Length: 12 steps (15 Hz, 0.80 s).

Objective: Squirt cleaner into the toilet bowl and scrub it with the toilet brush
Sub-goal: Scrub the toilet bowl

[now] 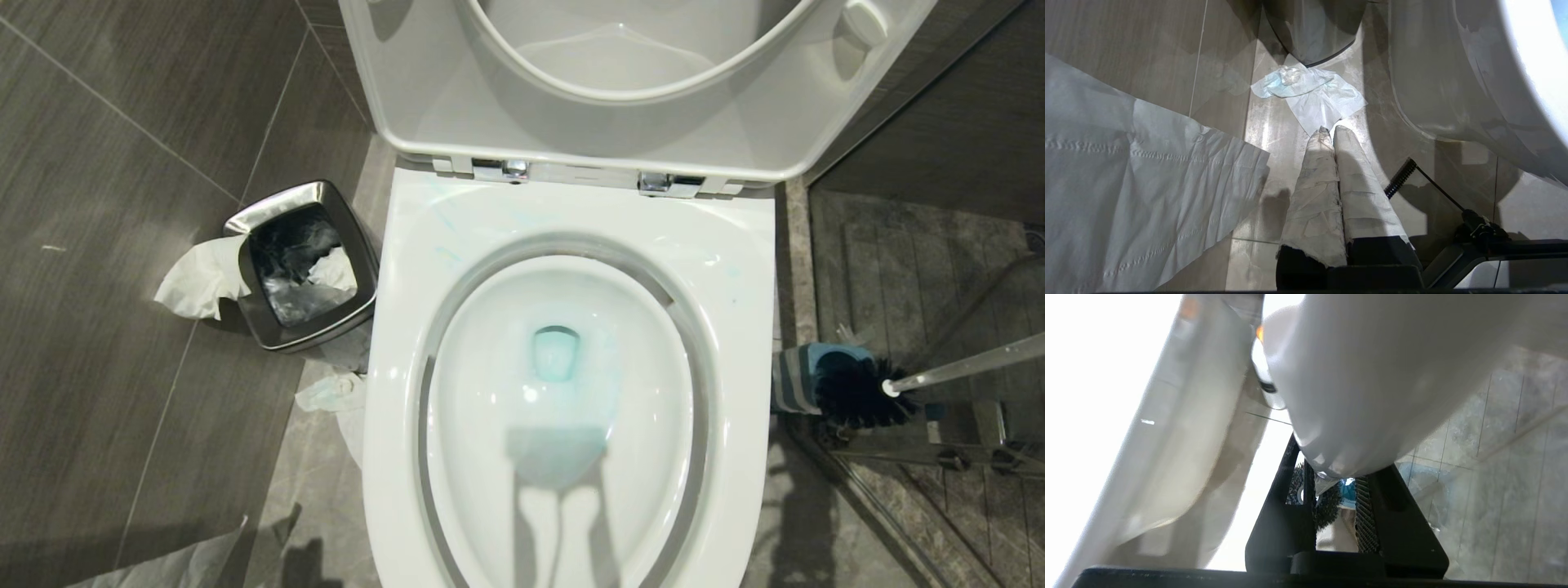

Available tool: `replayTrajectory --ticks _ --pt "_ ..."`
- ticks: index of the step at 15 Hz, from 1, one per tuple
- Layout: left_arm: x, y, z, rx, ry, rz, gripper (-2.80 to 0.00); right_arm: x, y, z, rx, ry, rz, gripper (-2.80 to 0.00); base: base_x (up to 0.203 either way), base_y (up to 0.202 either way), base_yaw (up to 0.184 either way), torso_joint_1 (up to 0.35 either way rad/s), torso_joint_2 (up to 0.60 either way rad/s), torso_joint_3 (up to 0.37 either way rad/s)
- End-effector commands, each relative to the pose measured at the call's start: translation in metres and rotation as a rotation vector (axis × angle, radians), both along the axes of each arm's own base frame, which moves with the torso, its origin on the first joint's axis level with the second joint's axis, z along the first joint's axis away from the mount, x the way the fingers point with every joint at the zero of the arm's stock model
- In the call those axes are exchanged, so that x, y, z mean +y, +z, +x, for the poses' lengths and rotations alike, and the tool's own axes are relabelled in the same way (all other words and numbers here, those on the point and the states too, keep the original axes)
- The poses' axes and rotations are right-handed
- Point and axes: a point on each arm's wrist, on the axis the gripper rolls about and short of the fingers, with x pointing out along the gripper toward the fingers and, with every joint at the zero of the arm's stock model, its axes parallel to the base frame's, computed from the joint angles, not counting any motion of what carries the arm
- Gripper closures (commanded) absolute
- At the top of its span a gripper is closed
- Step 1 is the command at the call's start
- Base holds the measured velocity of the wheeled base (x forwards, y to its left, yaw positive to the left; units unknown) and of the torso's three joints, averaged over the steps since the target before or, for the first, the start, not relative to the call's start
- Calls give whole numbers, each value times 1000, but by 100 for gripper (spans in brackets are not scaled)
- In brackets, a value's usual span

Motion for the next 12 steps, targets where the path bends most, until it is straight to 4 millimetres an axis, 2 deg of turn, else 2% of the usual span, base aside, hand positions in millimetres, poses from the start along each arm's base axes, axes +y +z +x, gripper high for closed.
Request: replayTrajectory --ticks 1,8,12 --pt "0 0 0 1 0 0 0 11 15 -31 60 5 21 0 0 0 0 0 0 0" --pt "0 0 0 1 -2 5 0 16 61 -40 95 95 34 0 0 0 0 0 0 0" --pt "0 0 0 1 -2 2 0 16 84 -34 85 155 27 0 0 0 0 2 2 37"
